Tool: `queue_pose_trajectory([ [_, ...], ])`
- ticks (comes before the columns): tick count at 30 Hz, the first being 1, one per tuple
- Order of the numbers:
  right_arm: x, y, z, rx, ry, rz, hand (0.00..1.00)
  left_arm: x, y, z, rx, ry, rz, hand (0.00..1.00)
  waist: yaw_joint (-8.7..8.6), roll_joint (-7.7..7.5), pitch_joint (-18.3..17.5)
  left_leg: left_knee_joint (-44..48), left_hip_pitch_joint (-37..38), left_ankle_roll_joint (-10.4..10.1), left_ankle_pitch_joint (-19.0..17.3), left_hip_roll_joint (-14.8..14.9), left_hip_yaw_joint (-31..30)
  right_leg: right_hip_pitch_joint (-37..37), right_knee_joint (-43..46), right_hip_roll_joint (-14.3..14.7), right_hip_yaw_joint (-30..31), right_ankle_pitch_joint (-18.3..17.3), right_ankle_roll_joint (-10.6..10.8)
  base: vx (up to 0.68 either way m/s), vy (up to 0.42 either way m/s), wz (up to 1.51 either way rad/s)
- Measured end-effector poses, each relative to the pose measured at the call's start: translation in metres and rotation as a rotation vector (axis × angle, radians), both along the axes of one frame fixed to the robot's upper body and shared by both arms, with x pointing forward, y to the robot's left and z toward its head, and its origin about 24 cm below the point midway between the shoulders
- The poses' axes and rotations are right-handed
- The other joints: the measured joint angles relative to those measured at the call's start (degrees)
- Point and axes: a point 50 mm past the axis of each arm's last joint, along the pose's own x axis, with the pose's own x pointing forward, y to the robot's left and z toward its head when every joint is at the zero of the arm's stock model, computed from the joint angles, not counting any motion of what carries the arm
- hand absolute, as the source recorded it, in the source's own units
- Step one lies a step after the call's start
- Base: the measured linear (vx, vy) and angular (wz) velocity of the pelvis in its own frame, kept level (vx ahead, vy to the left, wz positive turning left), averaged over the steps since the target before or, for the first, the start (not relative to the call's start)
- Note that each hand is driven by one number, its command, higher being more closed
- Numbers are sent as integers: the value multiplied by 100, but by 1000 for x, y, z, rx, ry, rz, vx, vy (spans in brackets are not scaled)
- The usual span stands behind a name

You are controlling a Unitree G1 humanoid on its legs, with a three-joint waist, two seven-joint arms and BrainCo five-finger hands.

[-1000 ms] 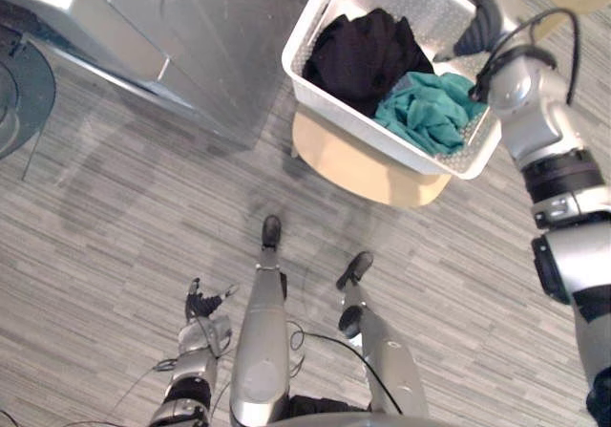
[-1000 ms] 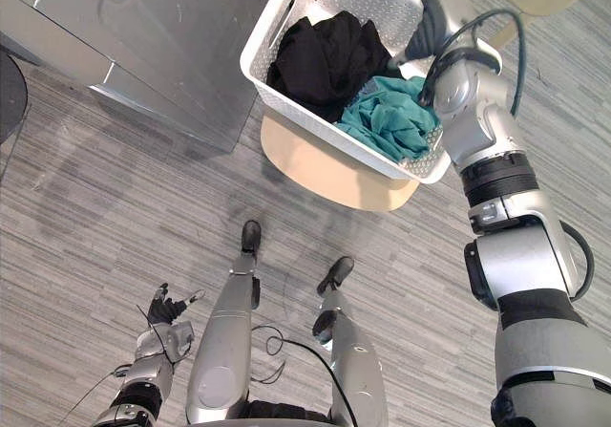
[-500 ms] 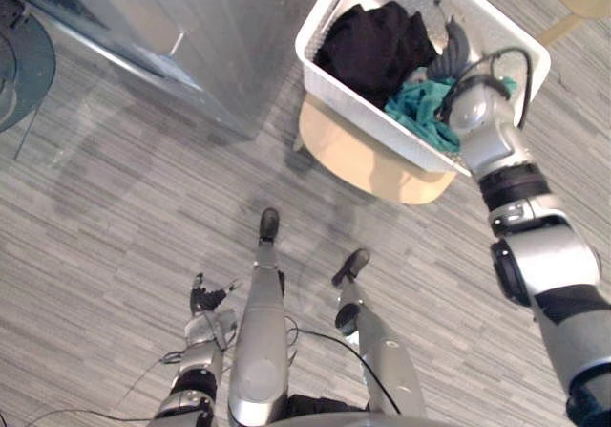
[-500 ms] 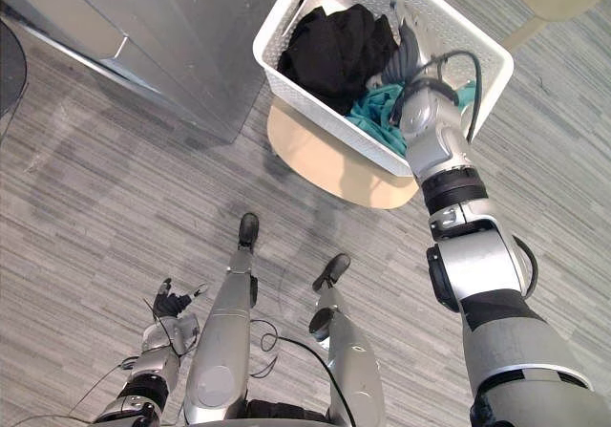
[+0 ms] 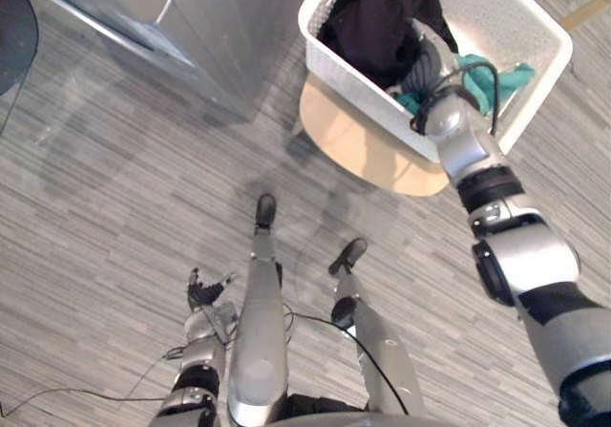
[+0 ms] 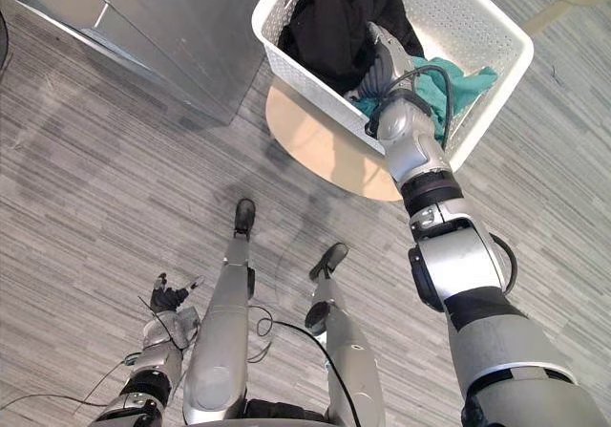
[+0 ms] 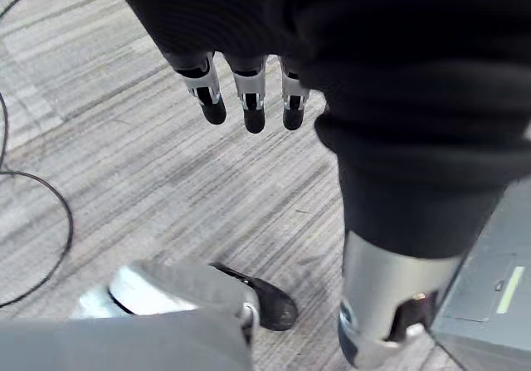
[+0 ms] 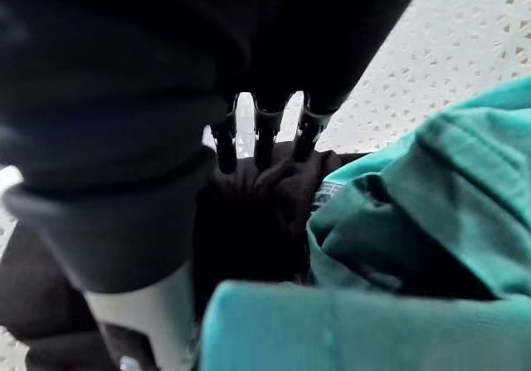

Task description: Pick up the laundry basket with both hands and put the clothes into the washing machine.

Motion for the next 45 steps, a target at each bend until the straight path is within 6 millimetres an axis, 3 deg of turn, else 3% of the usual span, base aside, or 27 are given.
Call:
queue_pose_trajectory([
  [2, 1, 0, -1, 4, 15, 5, 0, 4, -3, 6, -16, -43, 17, 0, 11, 0, 0, -10, -40, 0, 17, 10, 2, -44, -7, 10, -3, 0, 0, 26, 6, -2],
  [3, 3, -2, -1, -5, 35, 12, 100, 6, -6, 8, -31, -68, 20, 0, 12, 0, 0, -21, -61, -3, 22, 11, 1, -66, -7, 10, -7, 0, 0, 38, 16, 0],
  [11, 2, -6, 12, -76, 48, 47, 100, 15, -18, 21, -46, -147, -9, 0, 30, 8, -4, -124, -152, -58, 89, 20, 11, -181, -1, 7, -85, -2, -1, 51, 21, 1],
  [21, 3, -17, 14, -71, 41, -3, 100, 19, -31, 25, -56, -165, -49, 0, -37, 38, -19, -814, 367, -120, 493, -38, 34, 36, 23, -44, -214, -52, -75, 46, 41, 7],
  [26, -4, -59, 34, 59, -42, -109, 100, 20, -49, 21, -54, -137, -123, 0, -43, 297, -160, -934, 835, -86, 523, -136, 35, 347, 295, -197, -236, -239, -86, 70, 98, 10],
  [29, -9, -78, 42, 117, -88, -164, 100, 20, -58, 20, -6, -114, -201, 0, -69, 333, -179, -1117, 1279, -37, 569, -236, 154, 558, 509, -327, -132, -358, -44, 43, 91, -3],
  [31, -13, -92, 46, 149, -110, -200, 100, 23, -67, 23, 38, -125, -276, 0, -177, 377, -204, -1215, 1540, 15, 609, -311, 151, 688, 725, -444, -121, -477, 6, 18, 62, 11],
  [37, -18, -107, 50, 182, -152, -249, 100, 26, -91, 37, 102, -188, -447, 0, -338, 555, -521, -1399, 1949, 51, 636, -440, 185, 800, 1252, -726, -33, -755, 91, 3, 18, 7],
  [40, -20, -107, 41, 192, -155, -237, 100, 25, -95, 43, 107, -222, -480, 0, -356, 560, -740, -1401, 2058, 55, 631, -441, 249, 838, 1310, -739, 32, -788, 89, 17, -20, -7],
  [41, -20, -106, 41, 189, -160, -231, 0, 25, -96, 45, 109, -234, -490, 0, -360, 559, -747, -1403, 2124, 59, 628, -435, 291, 863, 1323, -740, 74, -790, 87, 12, -27, -22],
  [45, -20, -103, 38, 177, -153, -219, 0, 24, -100, 46, 112, -242, -531, 0, -436, 554, -759, -1405, 2295, 68, 621, -465, 450, 762, 1734, -837, 249, -973, 52, -22, -27, -17],
])
